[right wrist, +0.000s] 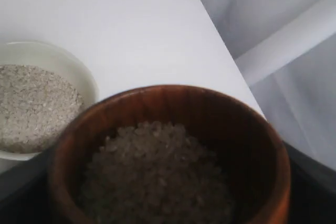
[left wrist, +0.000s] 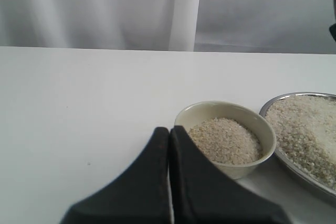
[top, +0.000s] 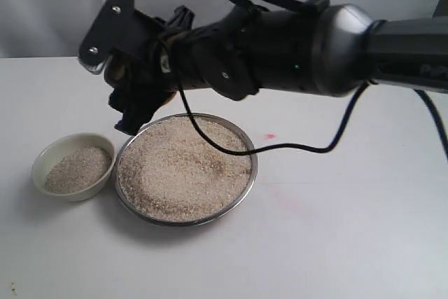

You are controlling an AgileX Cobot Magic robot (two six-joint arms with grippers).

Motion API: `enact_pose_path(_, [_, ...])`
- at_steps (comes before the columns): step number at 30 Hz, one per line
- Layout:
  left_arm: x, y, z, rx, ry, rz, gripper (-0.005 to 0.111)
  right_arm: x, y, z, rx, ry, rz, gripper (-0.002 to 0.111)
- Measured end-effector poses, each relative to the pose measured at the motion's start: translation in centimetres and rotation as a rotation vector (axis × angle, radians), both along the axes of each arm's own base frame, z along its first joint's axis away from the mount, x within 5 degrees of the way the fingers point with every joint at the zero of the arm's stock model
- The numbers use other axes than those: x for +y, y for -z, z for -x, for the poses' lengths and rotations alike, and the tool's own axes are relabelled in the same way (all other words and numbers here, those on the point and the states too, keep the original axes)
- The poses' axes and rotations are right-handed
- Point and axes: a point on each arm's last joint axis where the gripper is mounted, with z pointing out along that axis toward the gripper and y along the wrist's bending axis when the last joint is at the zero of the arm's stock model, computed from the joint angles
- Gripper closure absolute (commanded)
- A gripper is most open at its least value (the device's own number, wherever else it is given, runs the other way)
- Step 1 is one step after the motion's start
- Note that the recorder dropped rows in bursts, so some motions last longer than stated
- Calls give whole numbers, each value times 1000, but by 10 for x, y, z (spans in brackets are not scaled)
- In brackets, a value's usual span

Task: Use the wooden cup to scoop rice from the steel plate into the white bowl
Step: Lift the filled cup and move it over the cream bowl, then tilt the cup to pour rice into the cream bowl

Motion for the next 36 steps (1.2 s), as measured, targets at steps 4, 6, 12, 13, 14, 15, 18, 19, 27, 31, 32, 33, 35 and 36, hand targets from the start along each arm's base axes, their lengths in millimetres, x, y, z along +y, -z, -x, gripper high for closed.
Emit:
enact_pose_path(4, [0,0,0,0,0,0,107,28,0,-2,-27,-40,116,108])
enact_pose_path(6, [0,0,0,0,0,0,107,42,3,-2,-59,-62,188,108])
enact_pose_path(12, [0,0,0,0,0,0,107,72,33,-4,-160,-87,456,108])
enact_pose_path(13, [0,0,0,0,0,0,107,75,37,-4,-187,-89,499,108])
enact_pose_path(14, [0,0,0,0,0,0,107,79,41,-4,-211,-90,537,108])
enact_pose_path(15, [0,0,0,0,0,0,107,83,43,-4,-229,-92,558,108])
enact_pose_path(18, [0,0,0,0,0,0,107,94,51,0,-287,-111,613,108])
enact_pose_path(19, [0,0,0,0,0,0,107,97,53,2,-309,-120,627,108])
enact_pose_path(27, [0,0,0,0,0,0,107,113,61,9,-499,-195,729,108])
enact_pose_path(31, [0,0,0,0,0,0,107,115,68,7,-551,-209,776,108])
enact_pose_path(32, [0,0,0,0,0,0,107,116,70,7,-563,-214,787,108])
enact_pose_path(33, [0,0,0,0,0,0,107,116,73,7,-572,-219,798,108])
enact_pose_path(35, [0,0,0,0,0,0,107,118,74,9,-599,-228,815,108])
enact_pose_path(36, [0,0,0,0,0,0,107,120,75,10,-605,-235,817,108])
